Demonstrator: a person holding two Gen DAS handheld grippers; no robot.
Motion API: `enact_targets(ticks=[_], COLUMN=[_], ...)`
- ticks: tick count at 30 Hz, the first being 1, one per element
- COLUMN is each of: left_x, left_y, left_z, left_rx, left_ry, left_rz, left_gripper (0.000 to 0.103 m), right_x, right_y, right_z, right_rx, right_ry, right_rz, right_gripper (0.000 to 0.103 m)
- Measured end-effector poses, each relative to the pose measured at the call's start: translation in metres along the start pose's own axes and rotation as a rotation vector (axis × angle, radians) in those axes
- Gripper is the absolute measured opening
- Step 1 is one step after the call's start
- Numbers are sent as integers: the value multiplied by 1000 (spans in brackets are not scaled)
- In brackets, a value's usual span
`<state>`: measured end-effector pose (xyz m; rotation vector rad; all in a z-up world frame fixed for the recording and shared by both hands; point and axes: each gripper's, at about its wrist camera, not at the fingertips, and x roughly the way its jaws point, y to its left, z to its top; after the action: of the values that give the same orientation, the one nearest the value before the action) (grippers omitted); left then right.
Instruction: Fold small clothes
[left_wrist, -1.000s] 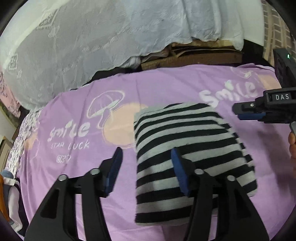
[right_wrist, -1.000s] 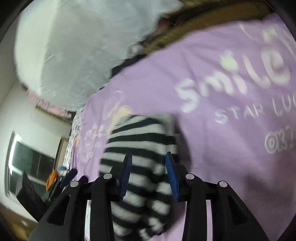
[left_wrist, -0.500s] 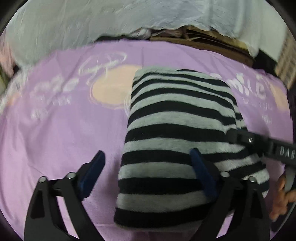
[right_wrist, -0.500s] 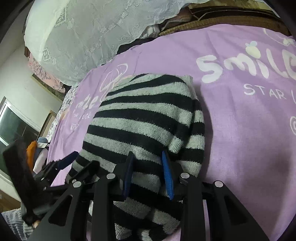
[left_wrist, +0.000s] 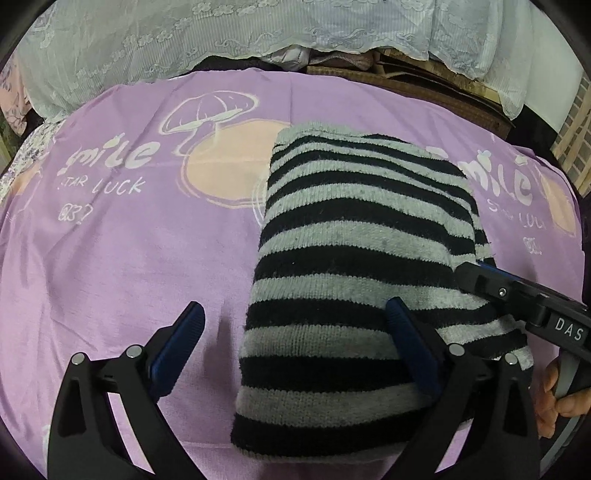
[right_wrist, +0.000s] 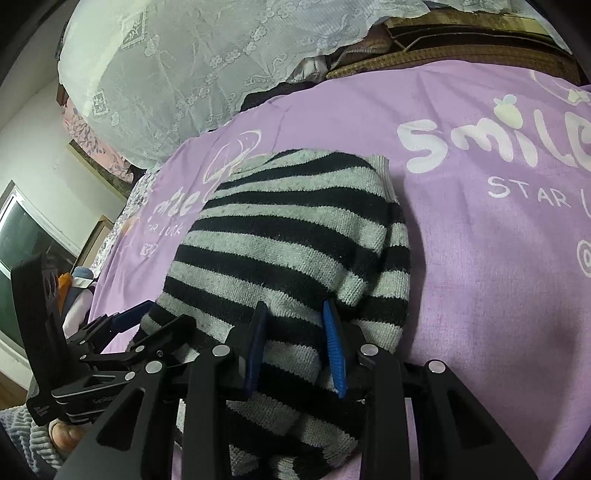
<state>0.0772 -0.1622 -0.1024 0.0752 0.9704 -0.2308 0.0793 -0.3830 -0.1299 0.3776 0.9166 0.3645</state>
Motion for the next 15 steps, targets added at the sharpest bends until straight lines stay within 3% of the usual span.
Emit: enact_targets(ticks=[2,8,15], left_x=[-1,-6,-21], left_y=[-1,0,2], left_z=[2,10,29], left_rx=[0,5,23], left_ry=[2,13,-39], left_rz=[8,19,41], left_gripper=[97,99,99], right_x=[0,-5,-12], right_y=[3,17,28], right_z=[4,19,34], right_rx=[5,-3,-34], right_ry=[18,56,17], right_rz=[-6,-23,-52], right_gripper=[32,50,54])
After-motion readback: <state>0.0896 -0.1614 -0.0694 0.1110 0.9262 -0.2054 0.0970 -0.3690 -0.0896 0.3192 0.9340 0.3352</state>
